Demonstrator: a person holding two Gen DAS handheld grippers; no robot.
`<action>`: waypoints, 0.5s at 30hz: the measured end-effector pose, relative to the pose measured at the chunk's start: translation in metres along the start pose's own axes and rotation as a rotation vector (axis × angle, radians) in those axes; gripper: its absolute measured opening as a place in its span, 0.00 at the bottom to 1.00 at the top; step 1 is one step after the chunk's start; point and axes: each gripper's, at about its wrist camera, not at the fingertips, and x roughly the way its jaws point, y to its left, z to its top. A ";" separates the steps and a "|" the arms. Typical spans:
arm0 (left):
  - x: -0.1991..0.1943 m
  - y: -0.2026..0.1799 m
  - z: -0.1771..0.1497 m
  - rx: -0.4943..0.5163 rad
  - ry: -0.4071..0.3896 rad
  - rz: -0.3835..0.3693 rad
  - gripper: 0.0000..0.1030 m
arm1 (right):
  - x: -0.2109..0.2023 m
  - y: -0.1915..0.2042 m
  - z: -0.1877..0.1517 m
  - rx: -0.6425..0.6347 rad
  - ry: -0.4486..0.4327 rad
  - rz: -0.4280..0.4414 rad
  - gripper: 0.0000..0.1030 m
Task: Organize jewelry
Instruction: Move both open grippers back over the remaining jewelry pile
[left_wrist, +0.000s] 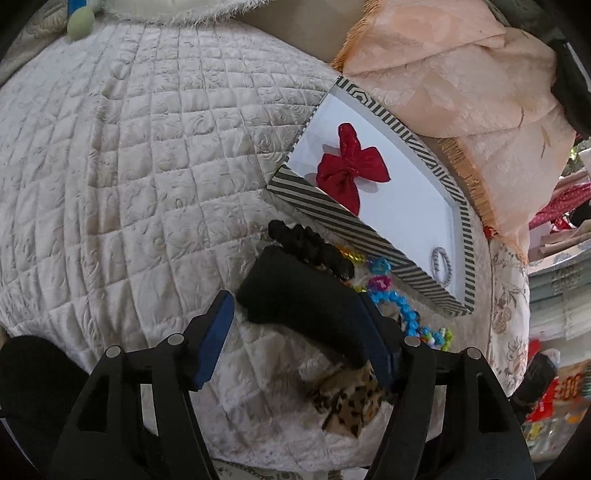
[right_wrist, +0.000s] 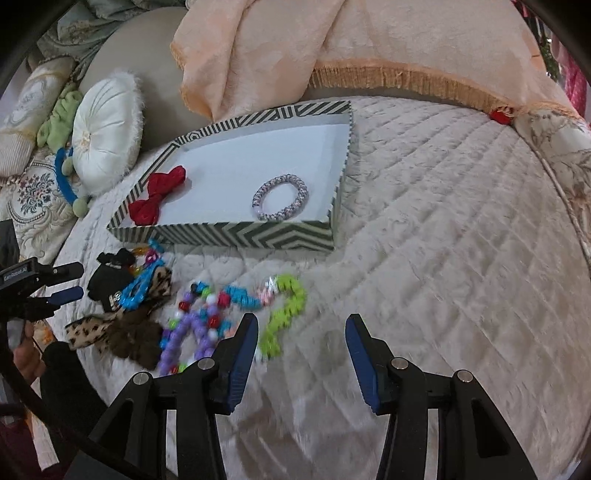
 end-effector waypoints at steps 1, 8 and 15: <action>0.003 0.000 0.002 0.002 0.003 0.007 0.66 | 0.006 0.002 0.003 -0.016 0.005 -0.005 0.46; 0.028 -0.002 0.006 0.040 0.044 0.048 0.66 | 0.023 0.004 0.010 -0.084 -0.025 -0.035 0.40; 0.029 -0.005 0.000 0.110 0.006 0.081 0.23 | 0.019 0.000 0.011 -0.075 -0.054 0.003 0.09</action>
